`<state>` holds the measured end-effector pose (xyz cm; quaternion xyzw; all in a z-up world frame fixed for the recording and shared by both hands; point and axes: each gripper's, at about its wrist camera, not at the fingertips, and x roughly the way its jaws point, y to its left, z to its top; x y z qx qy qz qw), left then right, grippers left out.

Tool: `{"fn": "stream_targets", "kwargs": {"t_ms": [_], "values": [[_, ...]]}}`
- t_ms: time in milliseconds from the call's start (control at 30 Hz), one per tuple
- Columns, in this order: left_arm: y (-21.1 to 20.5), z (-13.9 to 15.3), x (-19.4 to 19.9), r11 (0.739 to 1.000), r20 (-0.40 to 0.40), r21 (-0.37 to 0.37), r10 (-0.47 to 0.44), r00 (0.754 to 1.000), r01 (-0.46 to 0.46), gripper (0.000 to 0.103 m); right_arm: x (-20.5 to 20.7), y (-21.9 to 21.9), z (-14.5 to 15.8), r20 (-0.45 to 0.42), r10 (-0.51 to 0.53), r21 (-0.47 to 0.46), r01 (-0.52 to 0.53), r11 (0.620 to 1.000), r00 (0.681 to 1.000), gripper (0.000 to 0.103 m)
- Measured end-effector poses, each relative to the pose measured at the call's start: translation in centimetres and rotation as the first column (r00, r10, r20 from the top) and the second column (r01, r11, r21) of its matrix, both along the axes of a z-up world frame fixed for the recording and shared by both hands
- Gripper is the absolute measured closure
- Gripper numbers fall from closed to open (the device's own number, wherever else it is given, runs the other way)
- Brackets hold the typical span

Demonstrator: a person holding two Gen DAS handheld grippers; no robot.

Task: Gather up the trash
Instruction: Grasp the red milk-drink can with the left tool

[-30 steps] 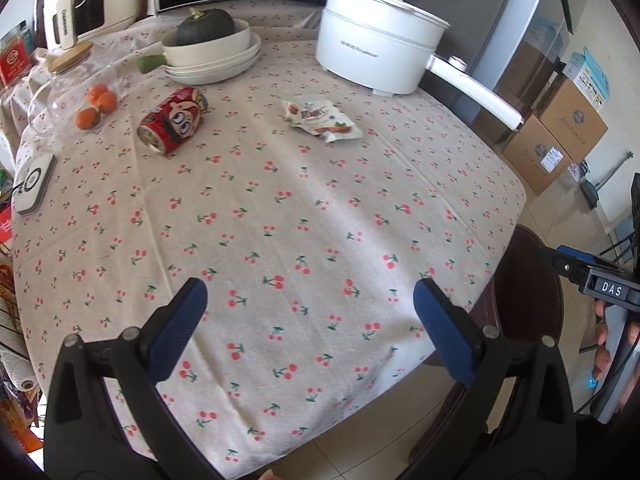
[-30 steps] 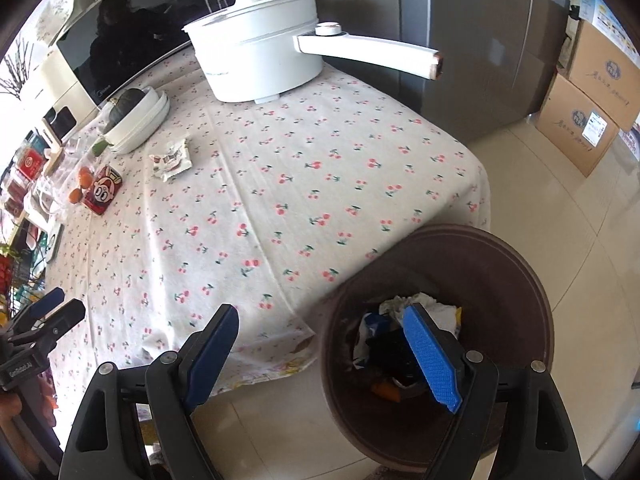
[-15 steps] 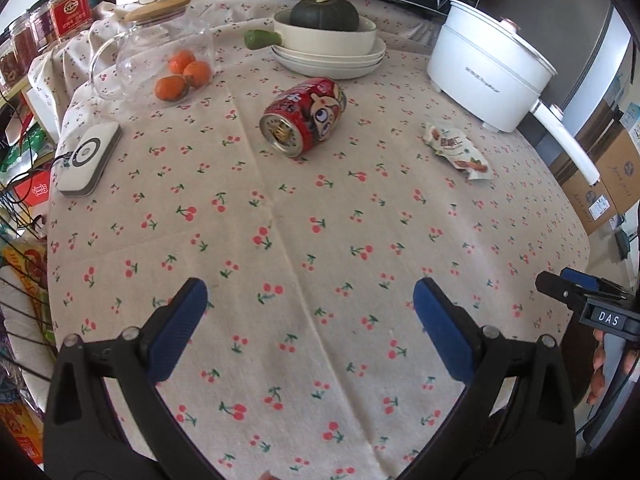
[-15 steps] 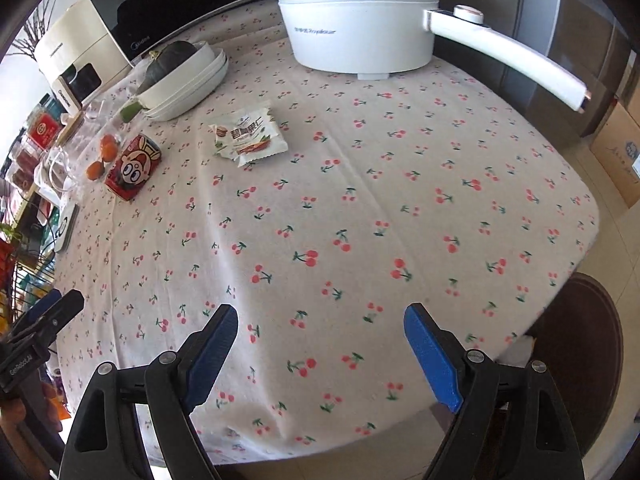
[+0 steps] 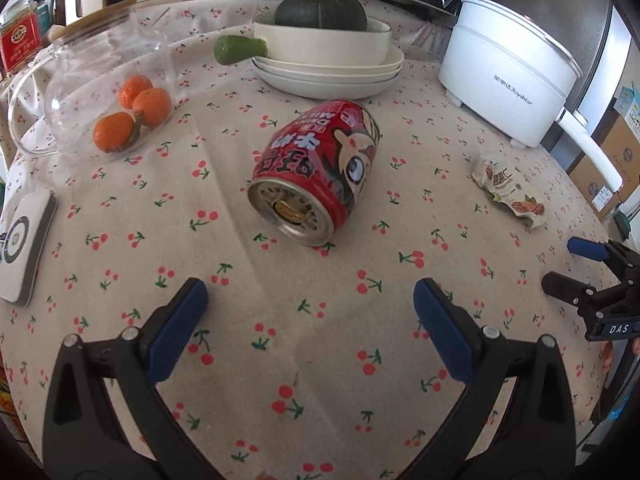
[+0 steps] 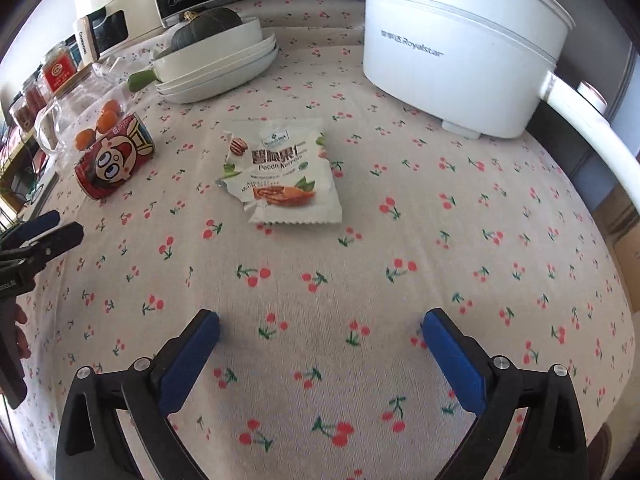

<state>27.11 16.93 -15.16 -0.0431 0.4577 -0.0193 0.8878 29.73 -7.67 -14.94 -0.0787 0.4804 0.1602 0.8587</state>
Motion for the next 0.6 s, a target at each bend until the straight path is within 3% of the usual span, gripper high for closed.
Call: {"fn": "stream_targets", "kwargs": {"t_ms": [100, 367, 467, 600], "values": [[-1.2, -0.4, 1.0, 0.993, -0.017, 0.11, -0.036, 0.999, 0.037, 0.0, 1.0, 0.5, -0.1, 0.023, 0.011, 0.008, -0.011, 1.0, 1.0, 0.0], [-0.5, -0.4, 3.0, 0.995, -0.008, 0.092, -0.03, 1.0, 0.03, 0.0, 3.4, 2.0, -0.1, 0.047, 0.032, 0.011, -0.033, 0.999, 0.998, 0.0], [0.0, 0.0, 3.2, 0.999, 0.023, 0.027, -0.035, 0.999, 0.034, 0.001, 4.0, 2.8, -0.2, 0.048, 0.05, 0.01, -0.051, 0.999, 0.998, 0.0], [0.0, 0.9, 3.3, 0.998, 0.08, -0.007, -0.055, 0.995, 0.056, 0.011, 4.4, 4.1, -0.2, 0.05, 0.088, 0.011, -0.089, 0.996, 0.995, 0.0]]}}
